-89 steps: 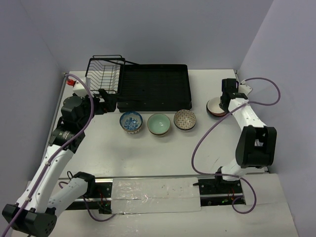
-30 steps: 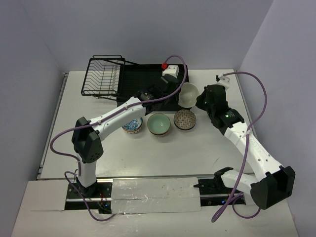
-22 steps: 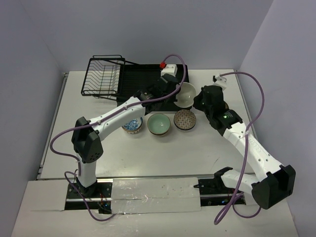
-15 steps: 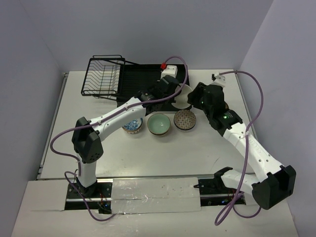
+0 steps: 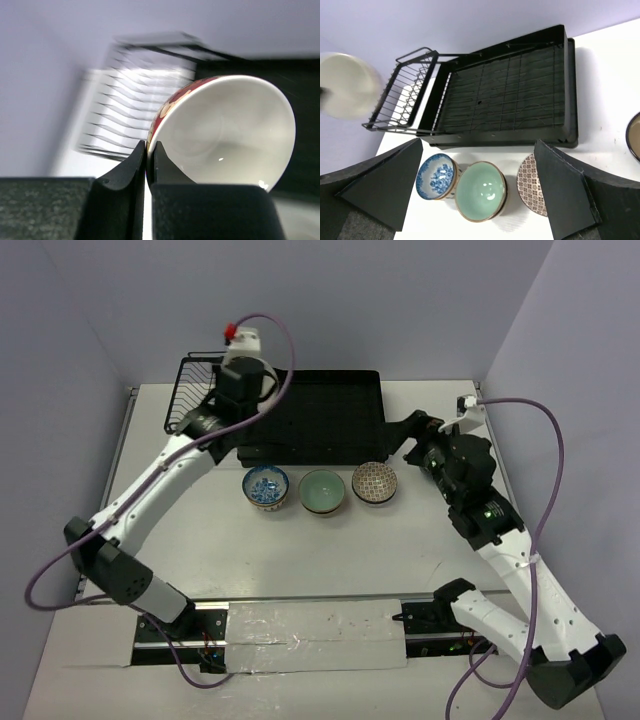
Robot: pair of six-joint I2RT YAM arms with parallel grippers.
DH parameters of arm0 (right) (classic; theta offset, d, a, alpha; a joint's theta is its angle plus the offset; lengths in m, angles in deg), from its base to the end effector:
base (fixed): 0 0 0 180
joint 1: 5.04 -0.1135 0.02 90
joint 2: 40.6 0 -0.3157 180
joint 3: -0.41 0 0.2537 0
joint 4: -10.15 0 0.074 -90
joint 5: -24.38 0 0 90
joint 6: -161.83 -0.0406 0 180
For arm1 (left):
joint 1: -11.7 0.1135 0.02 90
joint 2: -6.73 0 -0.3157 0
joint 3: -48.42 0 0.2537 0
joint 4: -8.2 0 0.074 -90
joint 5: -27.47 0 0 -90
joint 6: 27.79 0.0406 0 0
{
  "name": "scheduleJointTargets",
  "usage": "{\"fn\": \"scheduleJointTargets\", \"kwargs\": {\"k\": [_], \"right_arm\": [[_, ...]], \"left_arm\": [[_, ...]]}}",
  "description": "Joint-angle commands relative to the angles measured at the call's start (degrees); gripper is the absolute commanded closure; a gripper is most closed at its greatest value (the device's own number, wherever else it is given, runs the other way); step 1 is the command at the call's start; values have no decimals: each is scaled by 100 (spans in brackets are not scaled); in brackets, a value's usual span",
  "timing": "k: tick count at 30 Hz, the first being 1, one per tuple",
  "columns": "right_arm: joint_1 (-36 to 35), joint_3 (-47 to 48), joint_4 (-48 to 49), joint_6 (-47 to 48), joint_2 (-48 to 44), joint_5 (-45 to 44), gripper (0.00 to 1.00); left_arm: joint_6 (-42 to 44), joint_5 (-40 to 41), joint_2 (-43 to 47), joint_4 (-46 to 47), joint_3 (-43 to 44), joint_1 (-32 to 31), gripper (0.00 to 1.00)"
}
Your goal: Load the bowls into the dish rack
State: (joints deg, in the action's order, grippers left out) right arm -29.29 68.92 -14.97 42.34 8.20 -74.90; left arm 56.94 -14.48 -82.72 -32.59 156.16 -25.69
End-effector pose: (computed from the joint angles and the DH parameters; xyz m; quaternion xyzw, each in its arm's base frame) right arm 0.1526 0.0616 0.4258 0.0881 0.7340 0.2498 0.6254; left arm 0.2974 -0.1893 0.4701 -0.0073 0.7924 0.1308 0.5958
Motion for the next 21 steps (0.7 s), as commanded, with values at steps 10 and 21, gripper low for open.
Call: {"fn": "scheduleJointTargets", "kwargs": {"k": [10, 21], "right_arm": [[-27, -666, 239, 242, -265, 31, 0], [-18, -851, 204, 392, -379, -215, 0]], "left_arm": [[3630, 1269, -589, 1649, 278, 1216, 100], [4191, 1398, -2032, 470, 1694, 1506, 100]]}}
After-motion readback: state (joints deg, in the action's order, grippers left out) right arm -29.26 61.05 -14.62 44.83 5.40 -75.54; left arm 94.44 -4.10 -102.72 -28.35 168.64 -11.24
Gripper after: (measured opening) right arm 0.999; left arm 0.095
